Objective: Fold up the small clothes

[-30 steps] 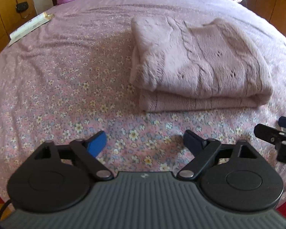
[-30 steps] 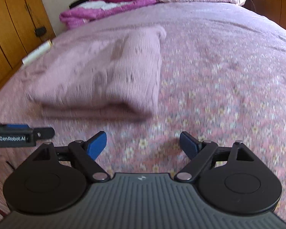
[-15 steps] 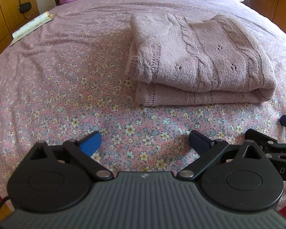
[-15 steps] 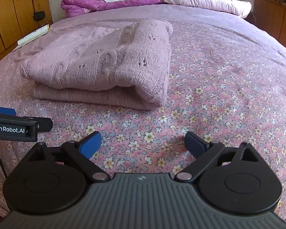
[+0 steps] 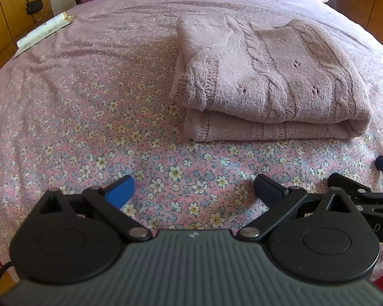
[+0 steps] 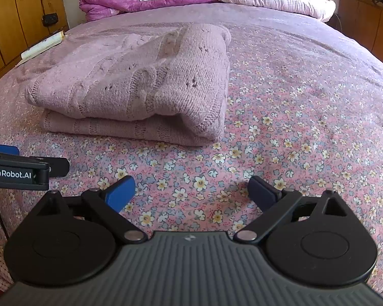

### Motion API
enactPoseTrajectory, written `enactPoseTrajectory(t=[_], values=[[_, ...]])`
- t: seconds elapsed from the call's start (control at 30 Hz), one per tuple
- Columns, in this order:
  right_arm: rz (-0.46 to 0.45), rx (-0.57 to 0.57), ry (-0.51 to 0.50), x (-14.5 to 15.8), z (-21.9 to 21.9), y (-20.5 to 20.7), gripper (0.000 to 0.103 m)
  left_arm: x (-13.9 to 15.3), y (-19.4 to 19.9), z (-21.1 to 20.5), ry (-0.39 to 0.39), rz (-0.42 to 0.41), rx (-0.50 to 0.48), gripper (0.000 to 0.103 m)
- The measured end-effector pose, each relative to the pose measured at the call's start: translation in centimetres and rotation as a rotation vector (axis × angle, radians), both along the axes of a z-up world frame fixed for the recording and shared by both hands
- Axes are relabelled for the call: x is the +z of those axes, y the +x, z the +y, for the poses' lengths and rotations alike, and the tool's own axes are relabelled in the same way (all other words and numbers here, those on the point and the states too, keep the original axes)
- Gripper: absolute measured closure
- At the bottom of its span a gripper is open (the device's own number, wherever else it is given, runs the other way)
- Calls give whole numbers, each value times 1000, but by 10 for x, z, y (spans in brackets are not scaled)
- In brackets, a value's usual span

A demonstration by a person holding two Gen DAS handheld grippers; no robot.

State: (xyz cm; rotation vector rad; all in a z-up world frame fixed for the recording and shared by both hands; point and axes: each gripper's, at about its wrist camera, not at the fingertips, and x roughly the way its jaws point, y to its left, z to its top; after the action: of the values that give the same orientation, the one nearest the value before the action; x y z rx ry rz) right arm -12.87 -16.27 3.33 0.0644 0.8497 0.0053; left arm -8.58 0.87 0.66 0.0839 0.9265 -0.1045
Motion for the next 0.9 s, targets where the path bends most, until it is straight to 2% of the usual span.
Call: enactPoseTrajectory(t=[0.9], values=[[2, -6, 4, -1, 0, 2, 4, 0, -3, -2, 13, -17, 1, 0]])
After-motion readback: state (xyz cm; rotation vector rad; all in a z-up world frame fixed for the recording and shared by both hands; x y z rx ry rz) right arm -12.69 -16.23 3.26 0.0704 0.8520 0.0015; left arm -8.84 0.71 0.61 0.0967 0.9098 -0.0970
